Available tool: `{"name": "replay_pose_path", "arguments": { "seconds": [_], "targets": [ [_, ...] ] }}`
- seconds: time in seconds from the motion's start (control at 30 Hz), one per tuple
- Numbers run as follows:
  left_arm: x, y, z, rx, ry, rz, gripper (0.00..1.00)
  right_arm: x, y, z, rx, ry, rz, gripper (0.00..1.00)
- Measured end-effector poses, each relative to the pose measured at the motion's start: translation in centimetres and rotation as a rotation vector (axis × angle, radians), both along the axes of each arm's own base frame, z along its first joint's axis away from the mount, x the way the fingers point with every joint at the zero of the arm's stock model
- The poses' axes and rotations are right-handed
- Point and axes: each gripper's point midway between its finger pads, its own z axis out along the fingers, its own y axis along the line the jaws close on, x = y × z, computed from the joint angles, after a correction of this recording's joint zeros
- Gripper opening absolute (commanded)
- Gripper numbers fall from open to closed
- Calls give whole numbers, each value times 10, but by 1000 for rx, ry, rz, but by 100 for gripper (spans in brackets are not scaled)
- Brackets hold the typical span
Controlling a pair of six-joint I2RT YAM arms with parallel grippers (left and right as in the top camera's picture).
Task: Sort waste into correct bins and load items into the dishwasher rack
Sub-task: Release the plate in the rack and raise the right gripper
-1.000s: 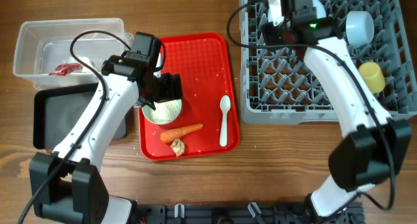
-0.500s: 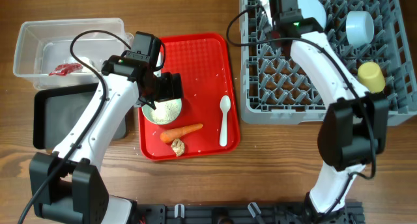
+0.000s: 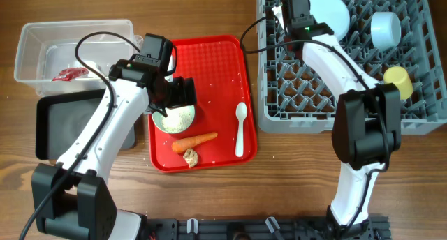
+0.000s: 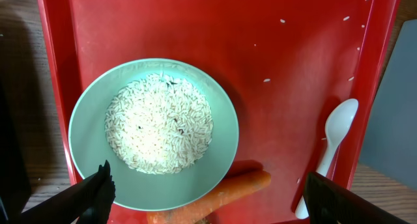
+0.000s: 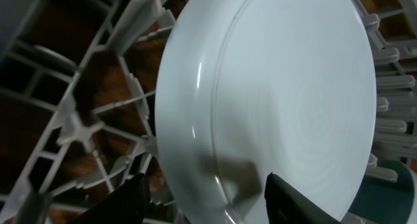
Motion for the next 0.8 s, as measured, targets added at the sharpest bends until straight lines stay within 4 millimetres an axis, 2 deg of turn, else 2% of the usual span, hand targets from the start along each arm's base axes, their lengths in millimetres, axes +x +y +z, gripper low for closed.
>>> {"name": "replay_pose_path", "arguments": {
  "seconds": [0.1, 0.27, 0.4, 0.47, 0.57, 0.8],
  "targets": [
    [0, 0, 0, 0, 0, 0, 94, 6, -5, 2, -19, -31, -21, 59],
    [0, 0, 0, 0, 0, 0, 94, 24, -14, 26, -61, -172, -90, 59],
    [0, 0, 0, 0, 0, 0, 94, 34, -45, 63, -177, -348, -253, 60],
    [0, 0, 0, 0, 0, 0, 94, 33, -61, 74, -220, -392, -320, 60],
    [0, 0, 0, 0, 0, 0, 94, 30, -80, 83, -260, -422, -387, 60],
    [0, 0, 0, 0, 0, 0, 95, 20, -123, 108, -270, -479, -512, 72]
  ]
}}
